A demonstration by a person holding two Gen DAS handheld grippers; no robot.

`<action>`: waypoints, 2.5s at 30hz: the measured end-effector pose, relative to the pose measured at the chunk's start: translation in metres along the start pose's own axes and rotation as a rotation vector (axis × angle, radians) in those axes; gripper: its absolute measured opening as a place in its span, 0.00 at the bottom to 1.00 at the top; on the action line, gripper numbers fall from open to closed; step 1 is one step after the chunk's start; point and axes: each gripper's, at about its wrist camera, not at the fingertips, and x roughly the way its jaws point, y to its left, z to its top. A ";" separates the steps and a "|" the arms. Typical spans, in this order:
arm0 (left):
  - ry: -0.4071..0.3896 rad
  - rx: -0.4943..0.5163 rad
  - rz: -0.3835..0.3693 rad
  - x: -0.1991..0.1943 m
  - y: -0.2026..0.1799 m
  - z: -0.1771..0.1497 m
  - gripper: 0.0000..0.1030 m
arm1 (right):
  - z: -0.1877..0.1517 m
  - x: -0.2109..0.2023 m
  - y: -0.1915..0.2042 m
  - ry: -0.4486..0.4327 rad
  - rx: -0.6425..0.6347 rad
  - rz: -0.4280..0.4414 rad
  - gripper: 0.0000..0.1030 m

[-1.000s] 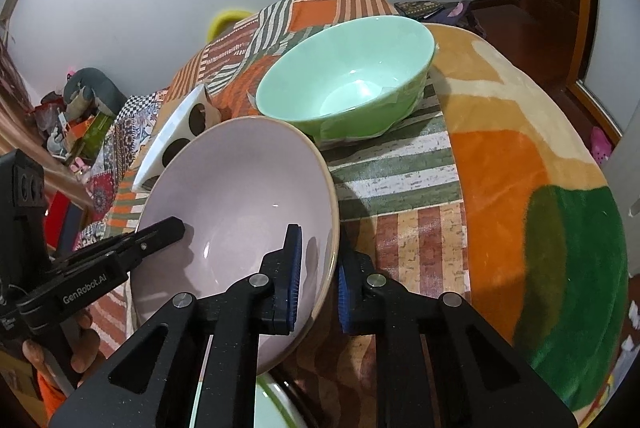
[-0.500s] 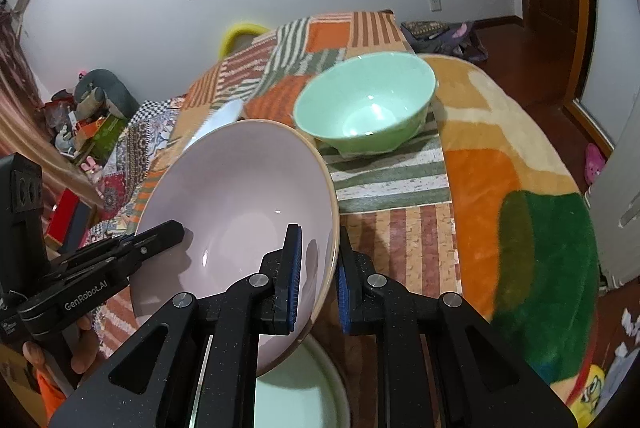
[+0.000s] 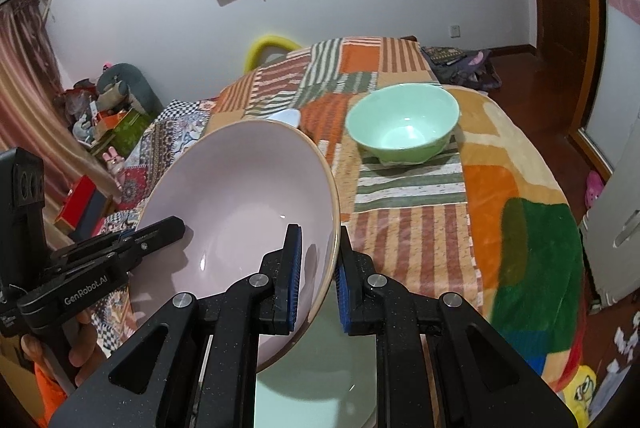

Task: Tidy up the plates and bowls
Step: 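Lift the pink bowl with both grippers and carry it toward the plate stack, then lower the pink bowl onto the mint green plate, open both grippers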

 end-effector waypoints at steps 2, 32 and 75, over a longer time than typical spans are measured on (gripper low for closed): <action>-0.007 0.000 0.007 -0.009 0.002 -0.005 0.10 | -0.003 -0.002 0.006 -0.001 -0.014 0.004 0.14; 0.007 -0.156 0.155 -0.072 0.093 -0.076 0.11 | -0.046 0.033 0.102 0.114 -0.145 0.123 0.15; 0.197 -0.354 0.210 -0.010 0.173 -0.139 0.13 | -0.080 0.120 0.137 0.358 -0.262 0.105 0.15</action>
